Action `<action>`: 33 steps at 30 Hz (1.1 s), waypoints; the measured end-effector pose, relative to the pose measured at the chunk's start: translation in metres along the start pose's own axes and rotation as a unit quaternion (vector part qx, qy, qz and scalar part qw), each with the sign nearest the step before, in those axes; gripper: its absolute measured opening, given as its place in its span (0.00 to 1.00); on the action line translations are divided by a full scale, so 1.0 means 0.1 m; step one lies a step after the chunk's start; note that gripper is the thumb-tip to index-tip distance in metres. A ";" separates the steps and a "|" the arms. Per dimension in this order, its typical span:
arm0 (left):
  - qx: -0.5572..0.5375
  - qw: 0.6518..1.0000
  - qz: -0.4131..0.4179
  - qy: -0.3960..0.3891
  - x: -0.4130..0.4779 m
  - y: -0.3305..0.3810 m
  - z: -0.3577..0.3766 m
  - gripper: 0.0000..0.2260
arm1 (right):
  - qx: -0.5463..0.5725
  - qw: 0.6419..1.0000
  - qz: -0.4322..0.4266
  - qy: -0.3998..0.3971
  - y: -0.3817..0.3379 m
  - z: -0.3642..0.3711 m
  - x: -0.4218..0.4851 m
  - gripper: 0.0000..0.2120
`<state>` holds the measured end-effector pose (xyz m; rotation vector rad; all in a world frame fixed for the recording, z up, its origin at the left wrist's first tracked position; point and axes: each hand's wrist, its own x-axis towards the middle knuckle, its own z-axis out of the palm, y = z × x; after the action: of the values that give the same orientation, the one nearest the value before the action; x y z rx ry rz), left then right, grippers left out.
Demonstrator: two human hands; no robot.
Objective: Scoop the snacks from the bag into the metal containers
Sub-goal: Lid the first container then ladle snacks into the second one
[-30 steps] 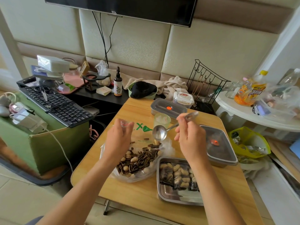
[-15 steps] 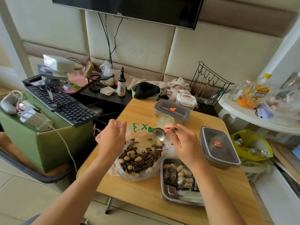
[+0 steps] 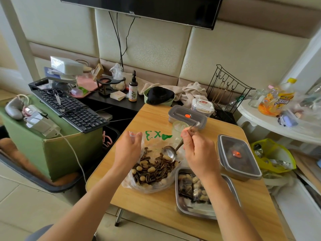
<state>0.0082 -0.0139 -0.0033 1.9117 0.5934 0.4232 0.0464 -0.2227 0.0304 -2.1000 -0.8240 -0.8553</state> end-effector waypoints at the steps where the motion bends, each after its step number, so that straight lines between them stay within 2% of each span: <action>1: -0.005 1.000 -0.004 -0.002 0.01 0.00 0.01 0.16 | 0.009 1.000 0.010 0.007 -0.01 0.00 -0.01 0.19; 7: -0.026 1.000 -0.007 0.013 0.00 0.03 0.03 0.16 | 0.029 0.999 0.038 0.005 -0.08 0.10 -0.05 0.20; 11: -0.026 0.996 -0.064 0.052 0.07 -0.06 0.03 0.23 | 0.037 0.999 0.036 0.000 -0.14 0.20 -0.07 0.17; 13: 0.004 0.994 -0.081 0.068 0.09 -0.11 -0.01 0.21 | 0.038 0.999 0.026 0.001 -0.17 0.21 -0.06 0.17; 17: 0.129 0.989 -0.061 0.043 0.06 -0.12 -0.08 0.19 | 0.045 0.999 0.009 0.002 -0.21 0.20 -0.05 0.20; 19: 0.132 0.989 -0.062 0.024 0.04 -0.09 -0.09 0.16 | 0.047 0.999 0.004 -0.007 -0.22 0.21 -0.05 0.19; 21: 0.112 0.992 -0.064 0.008 0.04 -0.08 -0.08 0.13 | 0.052 0.998 0.000 -0.018 -0.23 0.21 -0.04 0.17; 25: -0.009 0.994 -0.105 0.002 0.10 -0.12 -0.02 0.11 | 0.056 0.998 -0.004 -0.010 -0.27 0.22 -0.04 0.16; 28: -0.113 0.982 -0.154 0.010 0.09 -0.07 0.01 0.16 | 0.083 0.996 0.035 -0.009 -0.29 0.22 -0.08 0.18; 31: -0.145 0.966 -0.214 0.021 0.07 -0.02 0.03 0.15 | 0.103 0.992 0.075 -0.008 -0.31 0.21 -0.10 0.18; 33: -0.160 0.961 -0.221 0.033 0.08 0.00 0.06 0.16 | 0.110 0.989 0.096 0.002 -0.33 0.20 -0.12 0.17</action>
<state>0.0183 -0.0135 -0.0060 1.4097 0.9123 0.2731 0.0209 -0.1922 0.0229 -1.9444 -0.6689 -0.6347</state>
